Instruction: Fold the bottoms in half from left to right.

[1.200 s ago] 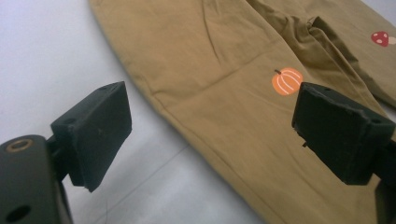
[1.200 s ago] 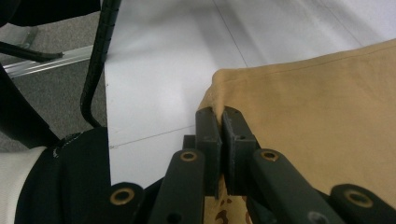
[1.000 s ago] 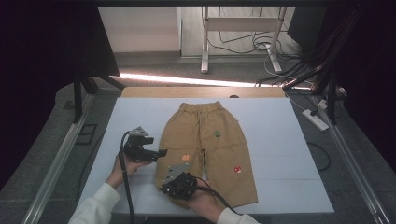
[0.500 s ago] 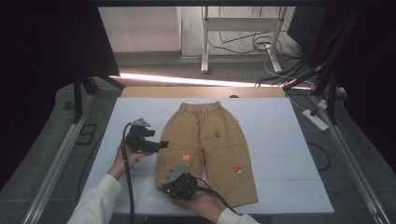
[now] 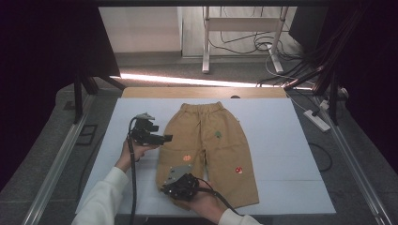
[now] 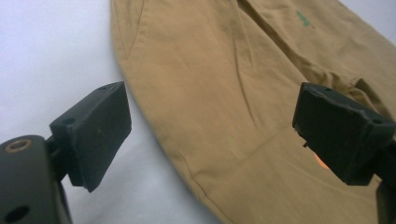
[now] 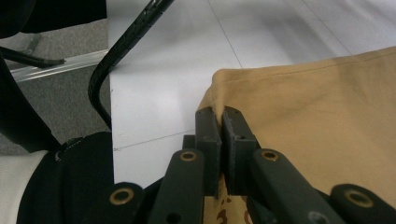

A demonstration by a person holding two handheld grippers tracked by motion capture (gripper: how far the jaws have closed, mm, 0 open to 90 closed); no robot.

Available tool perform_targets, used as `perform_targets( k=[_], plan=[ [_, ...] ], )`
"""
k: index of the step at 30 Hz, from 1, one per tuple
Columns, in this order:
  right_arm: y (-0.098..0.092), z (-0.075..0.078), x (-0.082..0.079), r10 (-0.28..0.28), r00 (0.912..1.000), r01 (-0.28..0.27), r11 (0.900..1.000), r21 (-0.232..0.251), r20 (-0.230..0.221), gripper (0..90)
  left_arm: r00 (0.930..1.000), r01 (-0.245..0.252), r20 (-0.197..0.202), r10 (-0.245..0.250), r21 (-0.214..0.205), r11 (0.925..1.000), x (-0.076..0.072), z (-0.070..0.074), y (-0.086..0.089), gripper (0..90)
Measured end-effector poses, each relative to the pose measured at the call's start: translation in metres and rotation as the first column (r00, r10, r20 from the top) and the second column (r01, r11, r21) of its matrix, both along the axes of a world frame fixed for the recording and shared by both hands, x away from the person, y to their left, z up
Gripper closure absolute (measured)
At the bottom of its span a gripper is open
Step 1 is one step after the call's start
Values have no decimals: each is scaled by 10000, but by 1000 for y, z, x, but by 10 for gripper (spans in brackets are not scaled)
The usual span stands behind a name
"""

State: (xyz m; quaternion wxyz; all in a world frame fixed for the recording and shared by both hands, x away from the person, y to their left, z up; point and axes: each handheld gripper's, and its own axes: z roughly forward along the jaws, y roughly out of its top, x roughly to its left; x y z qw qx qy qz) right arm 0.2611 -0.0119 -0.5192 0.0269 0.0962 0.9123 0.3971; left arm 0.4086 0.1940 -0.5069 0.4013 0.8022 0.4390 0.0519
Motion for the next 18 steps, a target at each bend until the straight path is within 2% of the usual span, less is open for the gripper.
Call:
perform_targets(
  k=[6,10,15,18],
  plan=[
    [0,0,0,15,10000,-15,10000,-62,53,861,10000,66,-52,-65,238,9997,11,-3,-6,117],
    [-1,0,0,12,10000,-12,10000,-39,7,861,10000,-47,5,47,293,9996,15,-2,-6,118],
    [-1,-1,0,24,10000,-23,9999,-118,55,861,9994,-261,-218,270,419,9988,21,-6,-4,126],
    [-1,-1,0,14,10000,-14,9999,-143,52,861,9992,-309,-222,320,472,9984,23,-7,-3,128]
  ],
)
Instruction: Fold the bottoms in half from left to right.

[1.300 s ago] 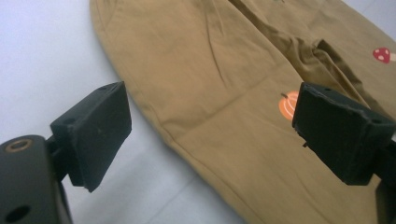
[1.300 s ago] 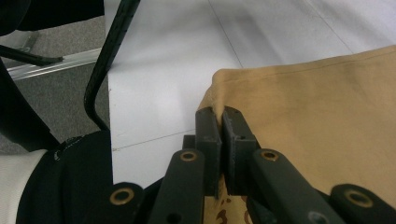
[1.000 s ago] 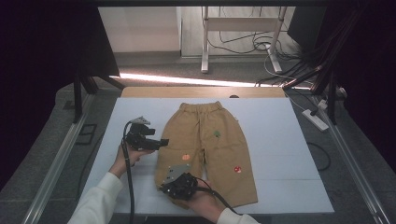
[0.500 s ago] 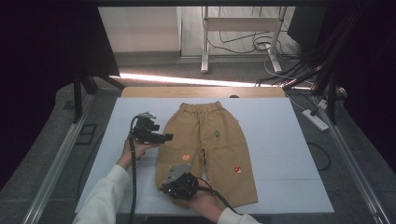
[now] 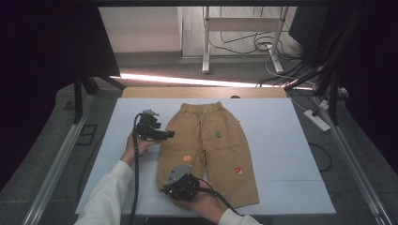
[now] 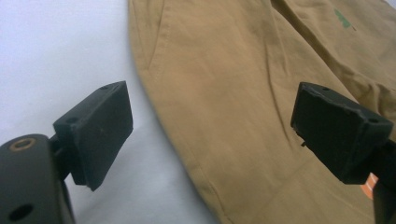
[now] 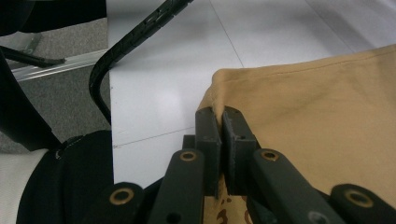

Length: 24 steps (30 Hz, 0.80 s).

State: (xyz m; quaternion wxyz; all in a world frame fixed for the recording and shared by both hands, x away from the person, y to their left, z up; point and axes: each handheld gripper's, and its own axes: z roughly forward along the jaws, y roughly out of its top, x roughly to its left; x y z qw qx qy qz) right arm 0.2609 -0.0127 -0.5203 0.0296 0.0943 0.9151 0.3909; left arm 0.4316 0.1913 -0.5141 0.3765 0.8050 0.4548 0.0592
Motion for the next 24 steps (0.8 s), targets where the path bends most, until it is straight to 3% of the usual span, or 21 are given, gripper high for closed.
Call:
perform_targets(
  k=[8,16,21,24],
  plan=[
    [0,0,0,18,10000,-18,10000,22,8,861,9998,-155,-114,156,109,9998,5,-7,-1,146],
    [-1,0,-1,35,10000,-35,10000,59,35,861,9992,-312,-215,327,665,9973,9,-13,-8,153],
    [-1,1,-1,22,10000,-22,10000,8,55,861,9987,-389,-303,409,639,9972,10,-15,-5,177],
    [-1,1,-1,35,10000,-35,10000,57,40,861,9977,-318,-572,351,579,9978,11,-19,-5,219]
  ],
)
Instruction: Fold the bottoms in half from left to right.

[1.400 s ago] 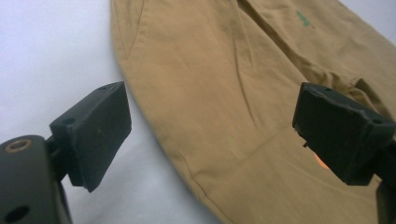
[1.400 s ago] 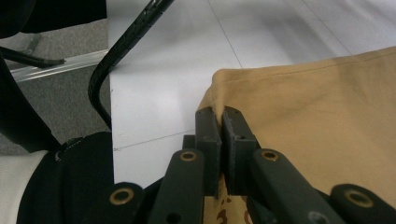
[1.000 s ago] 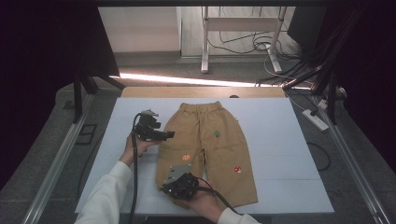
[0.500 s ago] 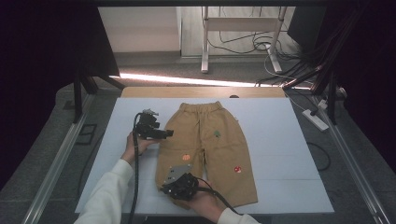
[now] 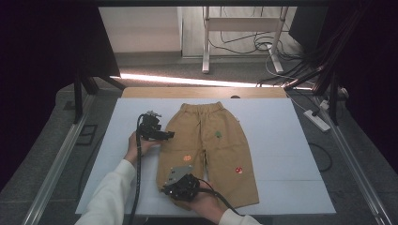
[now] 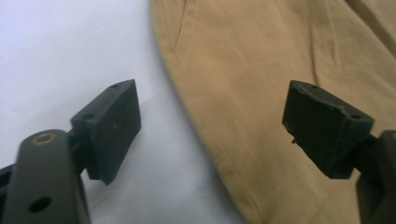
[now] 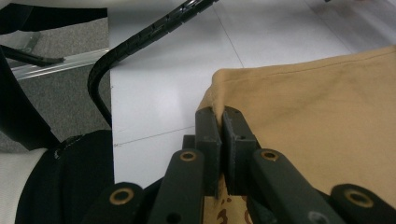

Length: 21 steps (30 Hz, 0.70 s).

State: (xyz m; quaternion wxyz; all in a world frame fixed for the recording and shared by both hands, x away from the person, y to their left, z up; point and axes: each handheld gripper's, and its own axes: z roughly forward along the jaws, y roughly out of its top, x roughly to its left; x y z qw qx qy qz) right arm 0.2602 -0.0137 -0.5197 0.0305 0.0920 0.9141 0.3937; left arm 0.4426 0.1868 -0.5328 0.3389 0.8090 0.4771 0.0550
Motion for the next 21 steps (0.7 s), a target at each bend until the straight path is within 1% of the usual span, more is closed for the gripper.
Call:
perform_targets(
  k=[1,4,6,8,11,13,15,16,17,18,20,21],
  plan=[
    [0,0,0,-6,10000,6,10000,7,-15,861,9999,7,-126,-8,-30,10000,0,-2,0,245],
    [0,0,0,-20,10000,20,10000,-42,18,860,10000,25,-88,-25,-14,10000,0,-1,0,266],
    [0,0,0,-18,10000,18,10000,11,-2,860,9999,31,-97,-32,-129,9999,0,-2,2,285],
    [0,0,-1,-16,10000,16,10000,38,-10,861,9999,43,-104,-46,-312,9995,0,-3,4,332],
    [0,0,0,-5,10000,5,10000,33,-18,860,9996,226,-137,-235,-568,9981,-1,-4,5,441],
    [0,0,0,2,10000,-2,10000,1,-5,861,9994,279,-177,-290,-624,9977,-2,-4,5,526],
    [0,0,0,-3,10000,3,10000,-3,-13,860,9987,401,-290,-425,-787,9961,-2,-5,5,626],
    [0,0,0,-1,10000,1,10000,9,-20,861,9975,548,-399,-586,-917,9943,-2,-6,4,722],
    [0,0,0,-1,10000,1,10000,9,-20,861,9975,548,-399,-586,-917,9943,-2,-6,4,759],
    [0,0,0,0,10000,0,10000,4,-25,860,9968,614,-454,-659,-952,9936,-2,-7,3,759],
    [0,-1,0,6,10000,-6,10000,-10,-26,861,9952,795,-500,-845,-946,9923,-2,-7,1,833],
    [0,-1,0,15,10000,-15,10000,-11,-18,861,9947,856,-490,-902,-906,9922,-2,-6,1,847]
  ],
)
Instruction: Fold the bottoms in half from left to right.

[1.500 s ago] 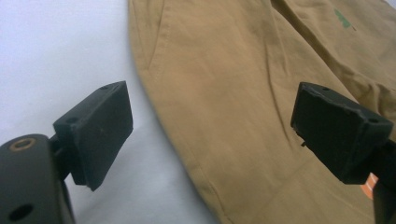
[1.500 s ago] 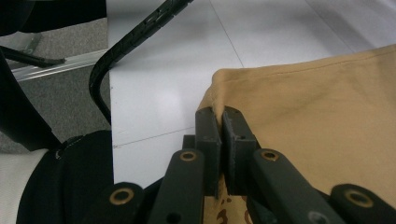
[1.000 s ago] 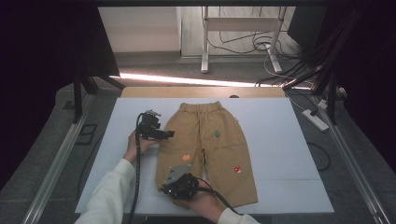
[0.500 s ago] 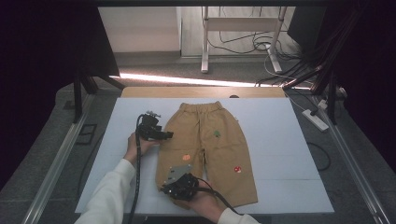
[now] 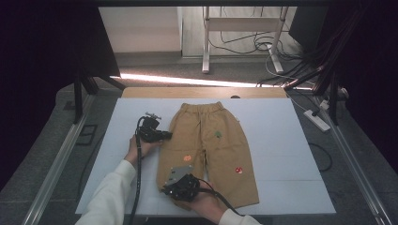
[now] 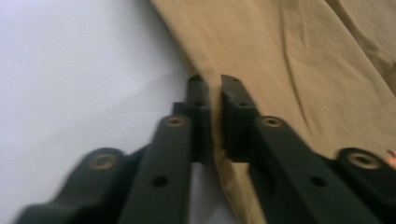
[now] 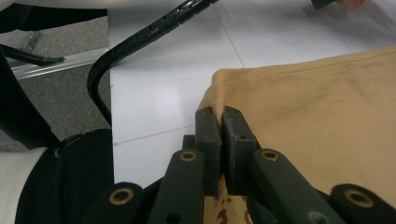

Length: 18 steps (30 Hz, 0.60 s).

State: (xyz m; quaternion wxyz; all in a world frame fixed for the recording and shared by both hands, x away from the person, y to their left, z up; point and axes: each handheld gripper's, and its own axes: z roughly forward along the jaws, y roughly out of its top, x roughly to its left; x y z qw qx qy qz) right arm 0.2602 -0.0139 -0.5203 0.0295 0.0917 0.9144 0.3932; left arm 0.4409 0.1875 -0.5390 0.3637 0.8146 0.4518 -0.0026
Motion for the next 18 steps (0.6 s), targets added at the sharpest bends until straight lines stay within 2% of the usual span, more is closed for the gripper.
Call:
perform_targets(
  k=[2,8,13,18],
  plan=[
    [0,0,0,-1,10000,1,10000,10,-1,861,9999,104,14,-104,40,9999,0,1,0,860],
    [-1,1,0,-10,10000,10,10000,59,-5,861,9996,238,163,-234,-247,9994,-1,4,1,864],
    [-2,3,0,-20,10000,20,10000,57,-8,861,9980,458,449,-440,-399,9982,-4,15,0,864],
    [-3,8,0,-11,10000,12,9997,238,-65,861,9963,477,747,-419,-771,9959,-7,28,4,865]
  ],
)
